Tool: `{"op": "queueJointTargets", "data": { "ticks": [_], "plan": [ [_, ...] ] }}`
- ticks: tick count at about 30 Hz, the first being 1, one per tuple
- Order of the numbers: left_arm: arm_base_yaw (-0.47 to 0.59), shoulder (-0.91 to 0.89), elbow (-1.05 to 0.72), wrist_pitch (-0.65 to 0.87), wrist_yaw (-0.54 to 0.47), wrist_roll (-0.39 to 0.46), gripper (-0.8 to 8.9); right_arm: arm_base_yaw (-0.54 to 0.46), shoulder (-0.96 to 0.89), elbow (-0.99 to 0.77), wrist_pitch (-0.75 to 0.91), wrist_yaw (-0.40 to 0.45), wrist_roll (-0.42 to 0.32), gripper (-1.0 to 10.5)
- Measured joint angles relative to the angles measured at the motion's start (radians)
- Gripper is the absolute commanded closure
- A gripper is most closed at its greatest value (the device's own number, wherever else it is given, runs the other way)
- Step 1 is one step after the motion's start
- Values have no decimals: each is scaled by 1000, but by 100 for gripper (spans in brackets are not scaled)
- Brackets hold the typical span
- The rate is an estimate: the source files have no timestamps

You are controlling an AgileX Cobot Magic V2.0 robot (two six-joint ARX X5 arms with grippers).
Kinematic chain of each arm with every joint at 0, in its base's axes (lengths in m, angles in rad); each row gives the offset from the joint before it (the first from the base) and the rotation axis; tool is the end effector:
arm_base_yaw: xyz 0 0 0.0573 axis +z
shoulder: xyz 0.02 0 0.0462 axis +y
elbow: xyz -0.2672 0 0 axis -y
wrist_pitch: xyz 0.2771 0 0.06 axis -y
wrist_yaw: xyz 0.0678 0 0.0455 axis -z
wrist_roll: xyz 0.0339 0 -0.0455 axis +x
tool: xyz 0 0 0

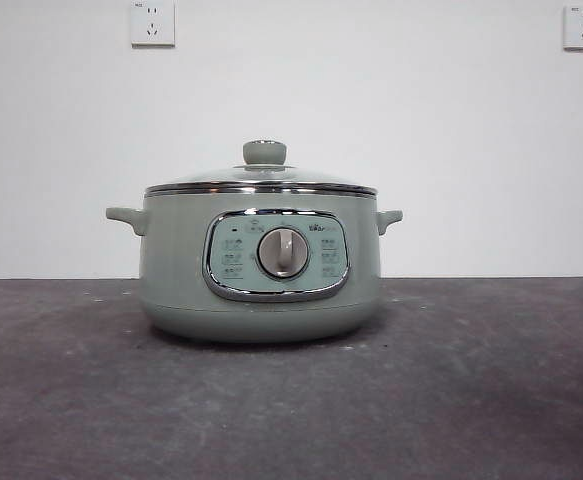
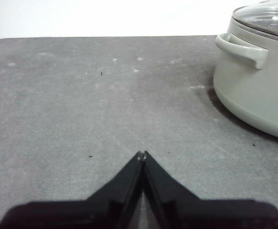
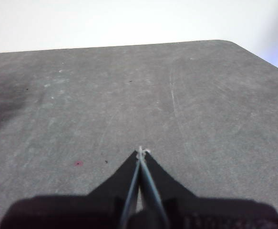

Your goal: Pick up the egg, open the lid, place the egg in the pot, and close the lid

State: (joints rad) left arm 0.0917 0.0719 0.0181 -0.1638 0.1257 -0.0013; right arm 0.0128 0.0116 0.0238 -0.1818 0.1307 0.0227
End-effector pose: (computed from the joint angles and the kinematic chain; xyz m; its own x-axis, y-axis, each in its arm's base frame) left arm 0.1323 0.0079 0.1458 0.9761 -0.0361 -0.2142 0.0308 0.9991 -0.0283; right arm 0.1292 -0.0028 0.1529 0.9788 -0.1178 -0.1673 0.1196 0.9928 0.0004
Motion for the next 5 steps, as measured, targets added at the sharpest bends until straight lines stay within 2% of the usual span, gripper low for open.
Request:
{"op": "queueJointTargets", "data": {
  "ticks": [5],
  "plan": [
    [0, 0, 0, 0, 0, 0, 817, 0, 0, 0, 0, 0, 0, 946]
  ]
}}
